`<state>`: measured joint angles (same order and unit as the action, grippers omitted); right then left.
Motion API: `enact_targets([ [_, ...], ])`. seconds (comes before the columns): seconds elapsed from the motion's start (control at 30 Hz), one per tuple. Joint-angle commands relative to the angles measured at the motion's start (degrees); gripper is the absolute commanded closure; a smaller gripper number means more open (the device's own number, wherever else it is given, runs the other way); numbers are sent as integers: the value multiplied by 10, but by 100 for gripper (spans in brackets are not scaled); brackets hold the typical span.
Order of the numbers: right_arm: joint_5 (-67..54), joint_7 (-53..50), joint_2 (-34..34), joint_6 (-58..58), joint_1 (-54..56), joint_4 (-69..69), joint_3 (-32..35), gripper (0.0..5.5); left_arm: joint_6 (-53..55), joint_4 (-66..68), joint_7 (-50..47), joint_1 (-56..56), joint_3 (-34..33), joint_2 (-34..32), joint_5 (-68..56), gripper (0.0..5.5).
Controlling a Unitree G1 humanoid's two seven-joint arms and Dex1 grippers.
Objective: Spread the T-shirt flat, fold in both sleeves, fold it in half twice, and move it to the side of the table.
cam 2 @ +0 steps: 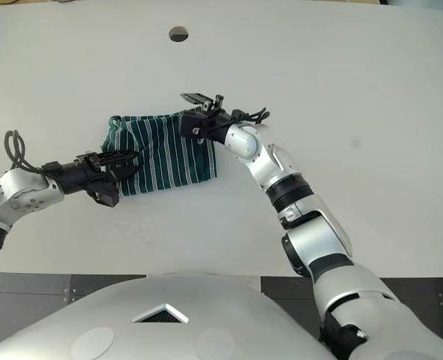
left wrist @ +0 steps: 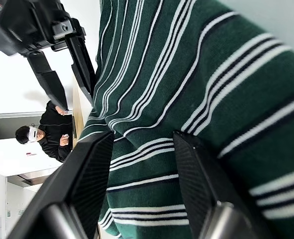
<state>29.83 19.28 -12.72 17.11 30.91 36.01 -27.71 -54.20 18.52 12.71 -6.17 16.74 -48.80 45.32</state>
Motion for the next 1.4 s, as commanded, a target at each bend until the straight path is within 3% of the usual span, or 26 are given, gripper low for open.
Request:
enact_targets([
  [0.03,5,-13,-5,-10,15,8,6,314,18,22,17,7,26,-8,17,328],
  [0.13,-7,-14,-7,8,12,-15,12,314,20,24,15,7,28,-8,7,328],
  [0.3,-69,-2,-4,74,-11,-137,36,314,85,-54,106,32,-12,10,-323,328],
  [0.47,-86,36,-2,84,-28,-186,11,314,187,-185,175,59,-83,-24,-542,328],
  [0.6,-86,77,3,108,-32,-181,-25,314,226,-243,215,99,-142,-45,-599,328],
  [0.87,75,61,-19,72,10,-2,-114,314,263,-306,258,196,-200,-37,-596,328],
  [1.03,52,239,-145,15,31,-69,-87,314,286,-332,248,197,-222,-1,-613,328],
  [1.2,-63,503,-351,-49,54,-91,0,314,311,-350,226,188,-250,49,-673,328],
  [1.27,-66,533,-396,-56,82,-6,17,314,322,-347,214,178,-266,64,-691,328],
  [1.4,-33,471,-432,-63,162,151,39,314,326,-285,213,151,-296,93,-700,328],
])
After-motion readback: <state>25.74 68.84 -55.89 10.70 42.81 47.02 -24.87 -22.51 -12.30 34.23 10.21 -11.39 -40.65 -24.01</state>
